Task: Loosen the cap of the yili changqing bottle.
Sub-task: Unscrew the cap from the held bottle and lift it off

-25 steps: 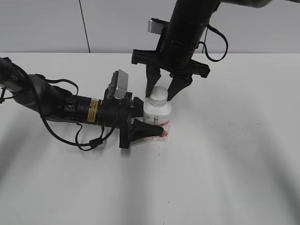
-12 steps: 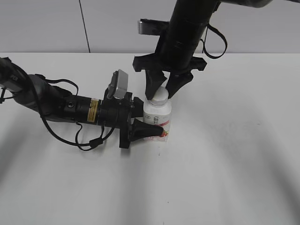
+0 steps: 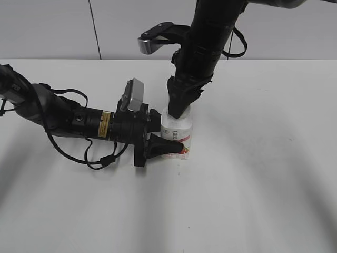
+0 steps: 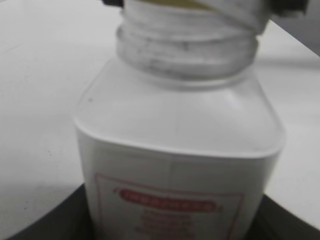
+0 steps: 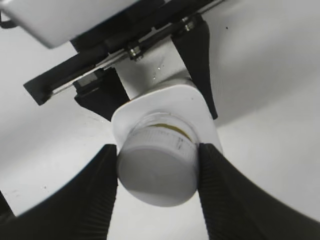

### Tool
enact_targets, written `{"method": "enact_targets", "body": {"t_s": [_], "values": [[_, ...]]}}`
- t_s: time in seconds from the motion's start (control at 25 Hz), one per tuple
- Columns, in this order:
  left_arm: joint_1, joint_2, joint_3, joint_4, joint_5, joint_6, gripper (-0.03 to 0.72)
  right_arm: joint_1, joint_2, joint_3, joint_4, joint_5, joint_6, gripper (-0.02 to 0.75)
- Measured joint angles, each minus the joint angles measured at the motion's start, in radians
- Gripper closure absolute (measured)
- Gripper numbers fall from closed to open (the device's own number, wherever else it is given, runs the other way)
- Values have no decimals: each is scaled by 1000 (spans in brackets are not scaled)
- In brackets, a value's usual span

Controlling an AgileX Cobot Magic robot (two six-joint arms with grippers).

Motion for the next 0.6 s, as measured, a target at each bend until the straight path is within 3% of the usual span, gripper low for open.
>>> {"method": "enact_targets", "body": {"t_s": [0.6], "values": [[0,0,0,0,0,-1,285,0,0,0,-5,1,-450,350]]}}
